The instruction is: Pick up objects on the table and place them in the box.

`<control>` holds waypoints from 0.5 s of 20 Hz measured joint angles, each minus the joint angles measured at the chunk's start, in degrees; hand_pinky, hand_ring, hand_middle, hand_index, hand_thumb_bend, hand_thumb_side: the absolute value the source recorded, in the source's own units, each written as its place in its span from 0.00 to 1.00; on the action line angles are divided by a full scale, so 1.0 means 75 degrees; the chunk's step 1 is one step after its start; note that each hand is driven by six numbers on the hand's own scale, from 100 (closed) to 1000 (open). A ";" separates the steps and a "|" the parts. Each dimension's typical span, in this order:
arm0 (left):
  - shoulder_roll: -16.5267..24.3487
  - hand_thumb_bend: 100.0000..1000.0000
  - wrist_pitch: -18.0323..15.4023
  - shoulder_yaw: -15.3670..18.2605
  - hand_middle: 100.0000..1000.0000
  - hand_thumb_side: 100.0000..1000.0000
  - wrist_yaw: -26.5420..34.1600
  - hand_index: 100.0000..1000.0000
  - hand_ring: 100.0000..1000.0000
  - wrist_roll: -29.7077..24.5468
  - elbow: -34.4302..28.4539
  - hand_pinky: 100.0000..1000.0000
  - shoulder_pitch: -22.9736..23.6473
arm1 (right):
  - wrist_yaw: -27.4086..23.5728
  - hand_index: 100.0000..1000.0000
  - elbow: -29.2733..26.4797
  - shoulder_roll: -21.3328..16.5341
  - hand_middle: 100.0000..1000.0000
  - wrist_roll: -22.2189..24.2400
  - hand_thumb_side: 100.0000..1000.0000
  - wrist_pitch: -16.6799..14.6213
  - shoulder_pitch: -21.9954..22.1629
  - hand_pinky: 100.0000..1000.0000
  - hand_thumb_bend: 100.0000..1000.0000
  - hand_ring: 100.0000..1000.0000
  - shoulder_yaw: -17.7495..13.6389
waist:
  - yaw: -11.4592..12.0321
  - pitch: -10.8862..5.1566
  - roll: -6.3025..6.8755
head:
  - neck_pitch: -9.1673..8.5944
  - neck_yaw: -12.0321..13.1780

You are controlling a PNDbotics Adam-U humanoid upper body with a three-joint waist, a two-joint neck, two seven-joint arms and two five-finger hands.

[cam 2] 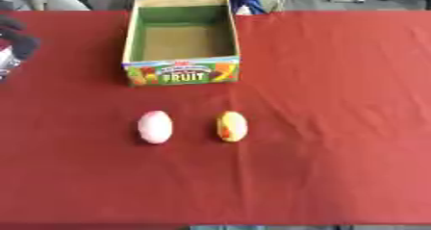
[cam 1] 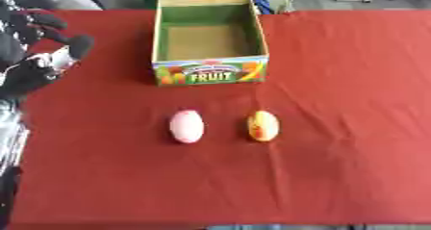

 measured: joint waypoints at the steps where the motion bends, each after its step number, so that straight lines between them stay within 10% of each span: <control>1: 0.0063 0.81 0.0027 -0.0037 0.56 0.19 -0.0060 0.69 0.51 -0.0154 -0.0009 0.43 -0.0017 | 0.0000 0.81 0.0000 0.0000 0.62 0.0005 0.29 0.0000 0.0000 0.56 0.01 0.67 0.0000 | -0.0003 -0.0005 0.0000 | 0.0000 -0.0003; 10: 0.0709 0.81 0.0257 -0.0739 0.54 0.16 -0.0565 0.68 0.48 -0.1559 -0.0026 0.42 -0.0172 | -0.0004 0.81 0.0000 0.0000 0.62 0.0036 0.29 0.0000 -0.0001 0.56 0.01 0.67 0.0005 | -0.0028 -0.0022 0.0001 | -0.0001 0.0009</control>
